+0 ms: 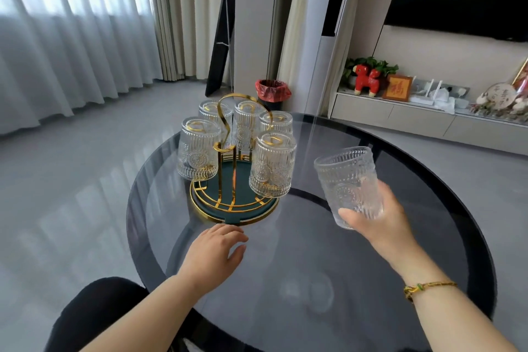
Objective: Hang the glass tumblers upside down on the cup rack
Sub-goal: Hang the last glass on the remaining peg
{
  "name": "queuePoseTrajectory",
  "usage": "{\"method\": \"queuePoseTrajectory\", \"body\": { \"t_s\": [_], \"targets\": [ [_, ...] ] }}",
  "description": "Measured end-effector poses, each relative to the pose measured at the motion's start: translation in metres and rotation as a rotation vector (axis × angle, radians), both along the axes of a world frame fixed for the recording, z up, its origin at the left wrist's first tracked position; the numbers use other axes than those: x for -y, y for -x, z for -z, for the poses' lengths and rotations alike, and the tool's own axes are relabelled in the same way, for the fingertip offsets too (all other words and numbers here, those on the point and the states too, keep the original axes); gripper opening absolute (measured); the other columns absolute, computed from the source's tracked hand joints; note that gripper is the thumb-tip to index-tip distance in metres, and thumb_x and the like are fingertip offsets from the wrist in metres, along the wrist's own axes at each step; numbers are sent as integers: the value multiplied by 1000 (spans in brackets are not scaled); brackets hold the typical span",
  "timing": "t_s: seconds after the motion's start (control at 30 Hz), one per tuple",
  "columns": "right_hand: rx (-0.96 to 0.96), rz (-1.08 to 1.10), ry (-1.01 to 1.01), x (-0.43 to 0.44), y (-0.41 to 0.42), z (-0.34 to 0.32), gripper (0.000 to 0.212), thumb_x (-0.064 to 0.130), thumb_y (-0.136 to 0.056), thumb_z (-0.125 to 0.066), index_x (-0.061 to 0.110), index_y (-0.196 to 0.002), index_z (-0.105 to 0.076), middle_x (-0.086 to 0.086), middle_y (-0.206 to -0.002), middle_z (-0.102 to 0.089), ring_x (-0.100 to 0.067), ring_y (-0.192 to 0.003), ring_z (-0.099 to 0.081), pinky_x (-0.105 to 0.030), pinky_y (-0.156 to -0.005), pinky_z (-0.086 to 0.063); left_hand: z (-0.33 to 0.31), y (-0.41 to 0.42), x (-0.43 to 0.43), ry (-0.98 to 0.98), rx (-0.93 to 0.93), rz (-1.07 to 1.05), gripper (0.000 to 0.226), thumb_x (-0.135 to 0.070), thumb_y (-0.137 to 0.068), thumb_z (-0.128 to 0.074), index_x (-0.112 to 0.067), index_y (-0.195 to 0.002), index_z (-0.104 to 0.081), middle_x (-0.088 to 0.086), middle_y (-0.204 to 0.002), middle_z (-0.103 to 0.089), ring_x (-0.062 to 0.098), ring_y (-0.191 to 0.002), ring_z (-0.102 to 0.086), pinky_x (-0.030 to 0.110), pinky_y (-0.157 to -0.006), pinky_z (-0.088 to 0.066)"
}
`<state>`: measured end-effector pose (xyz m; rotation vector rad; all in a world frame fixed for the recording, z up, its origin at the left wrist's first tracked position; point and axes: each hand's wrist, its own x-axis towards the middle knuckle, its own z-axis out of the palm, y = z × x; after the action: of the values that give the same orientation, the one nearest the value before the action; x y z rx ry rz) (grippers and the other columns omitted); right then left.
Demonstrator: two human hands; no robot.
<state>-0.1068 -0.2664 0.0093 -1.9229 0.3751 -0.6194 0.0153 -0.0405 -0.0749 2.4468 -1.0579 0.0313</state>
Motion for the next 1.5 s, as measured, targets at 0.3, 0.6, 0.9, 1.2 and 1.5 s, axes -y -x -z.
{"method": "queuePoseTrajectory", "body": {
  "t_s": [0.3,0.6,0.9,1.2,1.5],
  "targets": [
    [-68,-169,215,-37,-21,-62,56,42,-46,-75,51,-90,-41,26,-100,-48,9,-90,-52,-10,-63,-40,-2,-29,-44,190,14,-289,42,-22,-86,-56,-19,-126,-46,6,-136,-48,26,-125,-44,42,-100,-40],
    [-119,-265,356,-75,-71,-104,53,46,-50,-73,47,-92,-40,17,-104,-54,1,-94,-51,-17,-67,-41,11,-54,-45,-32,-54,-179,56,-43,-93,-30,-29,-140,-4,-5,-155,-3,15,-141,-5,32,-115,-9],
    [-304,-342,740,-111,-125,-145,72,42,-66,-69,31,-129,-36,3,-137,-41,-2,-109,-33,-19,-85,-26,9,-55,-47,61,-127,-197,53,-38,-94,-31,-28,-141,-8,-4,-154,-14,14,-140,-14,33,-115,-13],
    [-454,-388,841,-125,-150,-122,75,40,-68,-69,26,-132,-34,0,-143,-35,-16,-128,-34,-21,-89,-25,10,-56,-48,58,-125,-192,53,-40,-94,-30,-29,-140,-6,-5,-154,-13,14,-140,-13,32,-115,-10],
    [-592,-379,869,-126,-160,-90,79,40,-72,-65,20,-136,-25,-7,-146,-29,-24,-131,-31,-34,-102,-31,10,-58,-46,3,-119,-189,55,-41,-94,-29,-29,-140,-1,-6,-154,-10,14,-141,-12,32,-115,-7]
  ]
}}
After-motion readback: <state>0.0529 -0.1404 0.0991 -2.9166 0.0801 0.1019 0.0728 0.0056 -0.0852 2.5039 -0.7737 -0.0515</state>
